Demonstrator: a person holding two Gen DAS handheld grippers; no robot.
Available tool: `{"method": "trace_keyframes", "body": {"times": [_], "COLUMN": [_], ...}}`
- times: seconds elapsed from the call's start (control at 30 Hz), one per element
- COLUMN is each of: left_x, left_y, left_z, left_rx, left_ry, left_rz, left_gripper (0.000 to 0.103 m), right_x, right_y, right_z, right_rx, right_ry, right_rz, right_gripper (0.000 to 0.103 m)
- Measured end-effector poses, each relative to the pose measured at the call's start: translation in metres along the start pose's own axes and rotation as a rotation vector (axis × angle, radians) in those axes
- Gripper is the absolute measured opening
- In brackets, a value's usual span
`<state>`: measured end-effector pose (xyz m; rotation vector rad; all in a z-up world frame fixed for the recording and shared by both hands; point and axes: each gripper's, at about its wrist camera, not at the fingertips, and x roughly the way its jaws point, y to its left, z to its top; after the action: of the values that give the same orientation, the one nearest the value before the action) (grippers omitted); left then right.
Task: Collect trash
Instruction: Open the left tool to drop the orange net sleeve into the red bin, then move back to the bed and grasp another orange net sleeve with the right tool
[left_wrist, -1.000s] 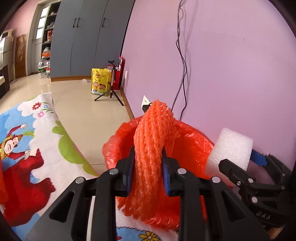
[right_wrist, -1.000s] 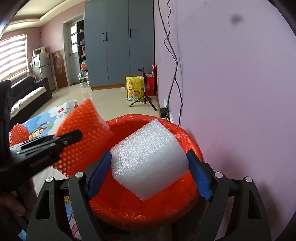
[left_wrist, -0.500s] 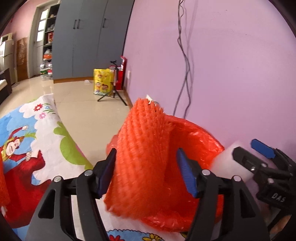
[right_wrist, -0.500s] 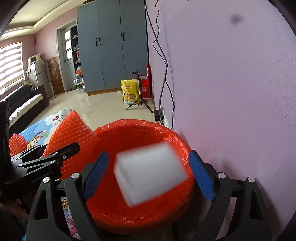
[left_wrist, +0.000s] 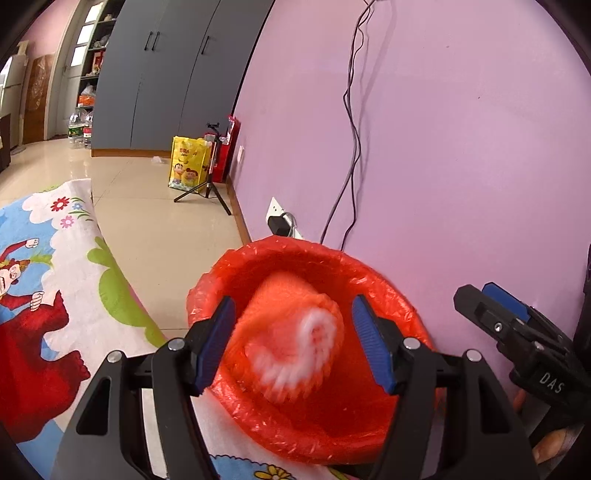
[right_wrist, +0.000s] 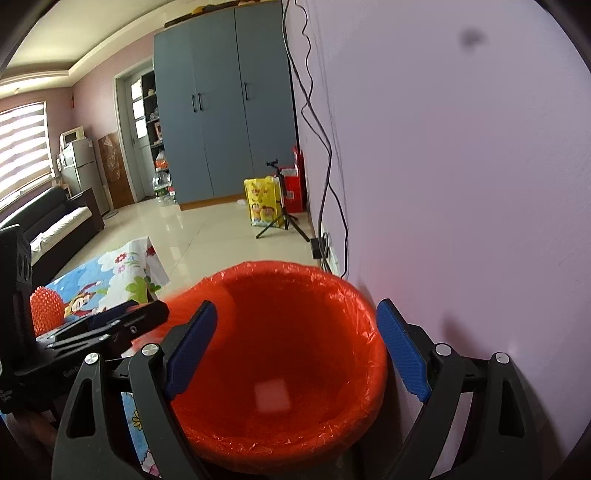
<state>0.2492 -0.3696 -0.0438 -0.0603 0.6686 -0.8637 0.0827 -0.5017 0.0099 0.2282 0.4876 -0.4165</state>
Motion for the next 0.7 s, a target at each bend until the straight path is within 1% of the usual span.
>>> {"method": "trace_keyframes", "body": {"times": [0.03, 0.07, 0.27, 0.33, 0.37, 0.43, 0.5, 0.6, 0.63, 0.7], "left_x": [-0.001, -0.001, -0.011, -0.024, -0.030, -0.050, -0.070, -0.109, -0.127, -0.147], "left_y": [0.000, 0.000, 0.002, 0.003, 0.003, 0.008, 0.016, 0.032, 0.042, 0.053], "left_z": [0.000, 0.000, -0.002, -0.004, -0.004, -0.004, -0.003, -0.001, 0.000, 0.002], "left_rx": [-0.012, -0.015, 0.025, 0.058, 0.074, 0.100, 0.099, 0.081, 0.060, 0.030], "left_ry": [0.000, 0.001, 0.009, -0.001, -0.013, -0.044, -0.071, -0.145, -0.189, -0.225], "left_rz": [-0.020, -0.018, 0.068, 0.126, 0.159, 0.219, 0.253, 0.284, 0.301, 0.317], "left_gripper": [0.064, 0.064, 0.065, 0.075, 0.077, 0.086, 0.090, 0.091, 0.091, 0.092], "right_x": [-0.003, -0.005, -0.005, -0.005, -0.006, -0.006, -0.008, -0.008, -0.007, -0.006], "right_y": [0.000, -0.001, 0.002, 0.006, 0.009, 0.017, 0.026, 0.049, 0.057, 0.074], "right_z": [0.001, 0.002, 0.003, 0.002, 0.002, 0.000, -0.002, -0.005, -0.005, -0.004], "right_rx": [0.003, 0.007, 0.004, -0.010, -0.021, -0.051, -0.080, -0.111, -0.109, -0.092], "right_ry": [-0.010, -0.020, -0.009, -0.008, -0.008, -0.009, -0.011, 0.010, 0.020, 0.037], "right_rz": [0.003, 0.007, 0.025, 0.032, 0.037, 0.054, 0.074, 0.102, 0.115, 0.147], "right_gripper": [0.083, 0.083, 0.083, 0.083, 0.083, 0.083, 0.085, 0.085, 0.085, 0.085]}}
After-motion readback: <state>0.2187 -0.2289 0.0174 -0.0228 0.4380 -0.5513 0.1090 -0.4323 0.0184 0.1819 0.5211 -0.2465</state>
